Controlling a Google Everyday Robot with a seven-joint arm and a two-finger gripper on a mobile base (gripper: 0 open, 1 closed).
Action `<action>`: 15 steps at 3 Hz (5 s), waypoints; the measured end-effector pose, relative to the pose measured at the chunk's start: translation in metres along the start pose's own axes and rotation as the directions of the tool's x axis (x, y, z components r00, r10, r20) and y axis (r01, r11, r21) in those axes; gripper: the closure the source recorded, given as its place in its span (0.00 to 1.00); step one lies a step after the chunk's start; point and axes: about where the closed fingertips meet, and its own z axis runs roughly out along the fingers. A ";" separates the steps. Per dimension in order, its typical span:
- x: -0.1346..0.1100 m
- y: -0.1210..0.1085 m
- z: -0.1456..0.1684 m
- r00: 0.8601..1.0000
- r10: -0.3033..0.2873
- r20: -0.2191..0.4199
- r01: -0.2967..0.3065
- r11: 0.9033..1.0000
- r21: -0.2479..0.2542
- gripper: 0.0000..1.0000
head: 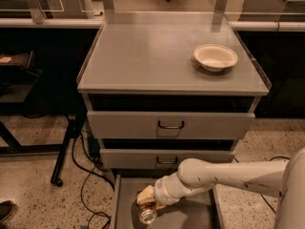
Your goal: Place orange can into bottom drawer
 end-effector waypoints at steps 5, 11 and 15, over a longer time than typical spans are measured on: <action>-0.088 -0.128 0.029 0.929 0.301 0.215 -0.297 0.954 -0.050 1.00; -0.097 -0.228 0.156 0.842 0.459 0.283 -0.478 0.878 -0.003 1.00; -0.097 -0.229 0.161 0.835 0.470 0.286 -0.488 0.873 -0.010 0.28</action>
Offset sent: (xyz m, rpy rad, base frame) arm 0.0822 -0.0904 -0.0757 -0.0336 0.0053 -0.3369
